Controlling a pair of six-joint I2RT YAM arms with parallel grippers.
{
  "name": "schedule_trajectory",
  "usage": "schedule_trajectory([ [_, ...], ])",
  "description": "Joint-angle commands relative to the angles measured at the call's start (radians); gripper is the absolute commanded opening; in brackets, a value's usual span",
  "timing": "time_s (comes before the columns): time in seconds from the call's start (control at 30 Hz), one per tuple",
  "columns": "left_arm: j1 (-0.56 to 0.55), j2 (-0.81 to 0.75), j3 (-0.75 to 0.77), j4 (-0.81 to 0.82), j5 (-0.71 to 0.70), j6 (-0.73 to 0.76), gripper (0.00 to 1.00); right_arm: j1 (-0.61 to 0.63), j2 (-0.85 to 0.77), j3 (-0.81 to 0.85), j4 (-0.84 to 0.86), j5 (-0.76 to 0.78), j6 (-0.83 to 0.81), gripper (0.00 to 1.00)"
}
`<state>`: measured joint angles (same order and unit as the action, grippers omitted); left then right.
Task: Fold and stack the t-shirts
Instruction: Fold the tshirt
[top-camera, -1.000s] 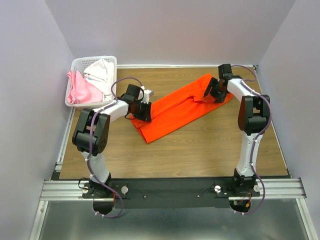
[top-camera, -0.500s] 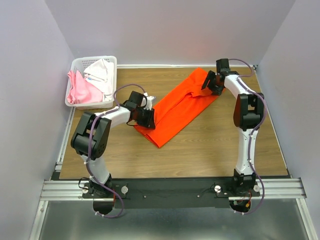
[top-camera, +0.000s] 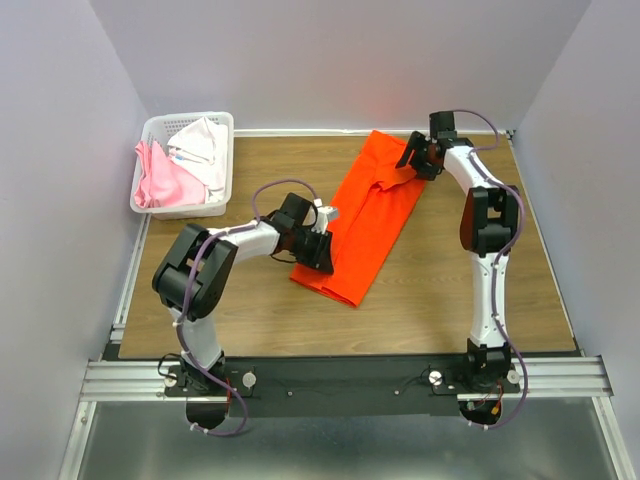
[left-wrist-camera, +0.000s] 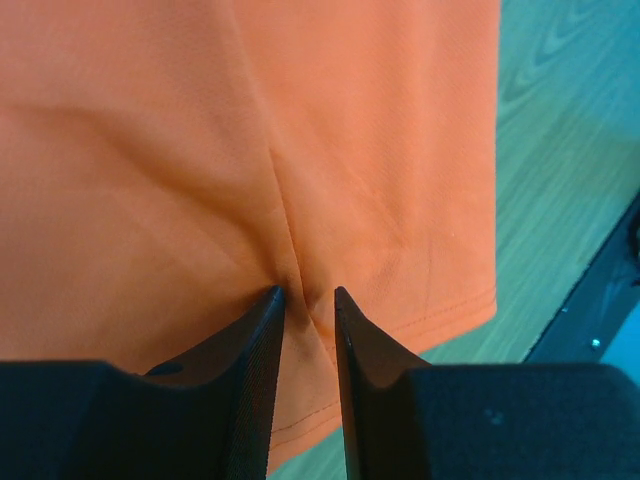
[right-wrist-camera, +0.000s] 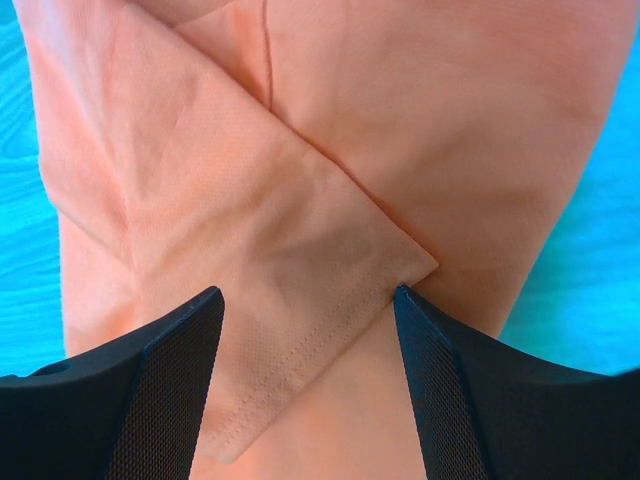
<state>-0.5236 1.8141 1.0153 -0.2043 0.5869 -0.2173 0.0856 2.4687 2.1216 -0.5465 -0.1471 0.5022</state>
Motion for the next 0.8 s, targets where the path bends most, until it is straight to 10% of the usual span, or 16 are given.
schedule_trajectory([
  [0.0, -0.061, 0.047, 0.008, 0.032, 0.06, -0.045, 0.35, 0.023, 0.114, 0.015, -0.061, -0.035, -0.016, 0.77],
  [0.77, -0.216, 0.108, 0.29, -0.03, 0.031, -0.033, 0.34, 0.028, 0.076, 0.115, -0.063, -0.088, -0.128, 0.82],
])
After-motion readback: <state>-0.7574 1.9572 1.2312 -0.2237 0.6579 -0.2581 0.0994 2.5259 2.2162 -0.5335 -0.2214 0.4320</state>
